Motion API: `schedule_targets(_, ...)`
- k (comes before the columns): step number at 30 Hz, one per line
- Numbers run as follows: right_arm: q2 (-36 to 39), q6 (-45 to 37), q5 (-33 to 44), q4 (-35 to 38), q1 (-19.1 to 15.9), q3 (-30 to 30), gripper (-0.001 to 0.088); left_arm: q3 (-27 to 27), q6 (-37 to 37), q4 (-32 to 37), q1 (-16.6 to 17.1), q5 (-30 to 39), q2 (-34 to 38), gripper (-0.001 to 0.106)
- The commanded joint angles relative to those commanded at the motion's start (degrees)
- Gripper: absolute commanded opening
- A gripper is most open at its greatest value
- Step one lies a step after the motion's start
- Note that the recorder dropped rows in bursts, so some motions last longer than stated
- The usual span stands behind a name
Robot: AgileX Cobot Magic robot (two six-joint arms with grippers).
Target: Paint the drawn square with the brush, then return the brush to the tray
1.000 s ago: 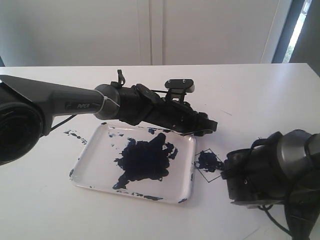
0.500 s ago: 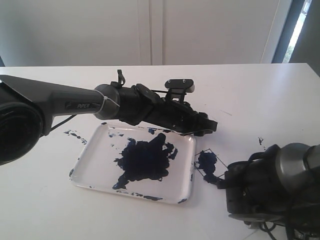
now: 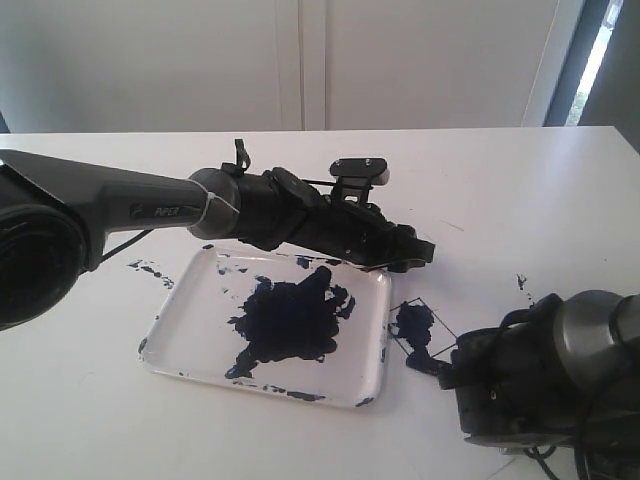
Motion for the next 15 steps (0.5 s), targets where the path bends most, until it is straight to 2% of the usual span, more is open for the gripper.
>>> schedule_targets(5, 0.0, 0.3, 0.0, -2.2, -0.1, 0.0, 0.0, 0.0, 0.0, 0.0, 0.0, 0.0, 0.0, 0.061)
schedule_targets(11, 0.0, 0.9, 0.0, -2.9, -5.1, 0.0, 0.0, 0.0, 0.0, 0.5, 0.0, 0.1, 0.0, 0.061)
schedule_targets(15, 0.0, 1.3, 0.0, -4.1, -6.9, 0.0, 0.0, 0.0, 0.0, 0.6, 0.0, 0.1, 0.0, 0.061)
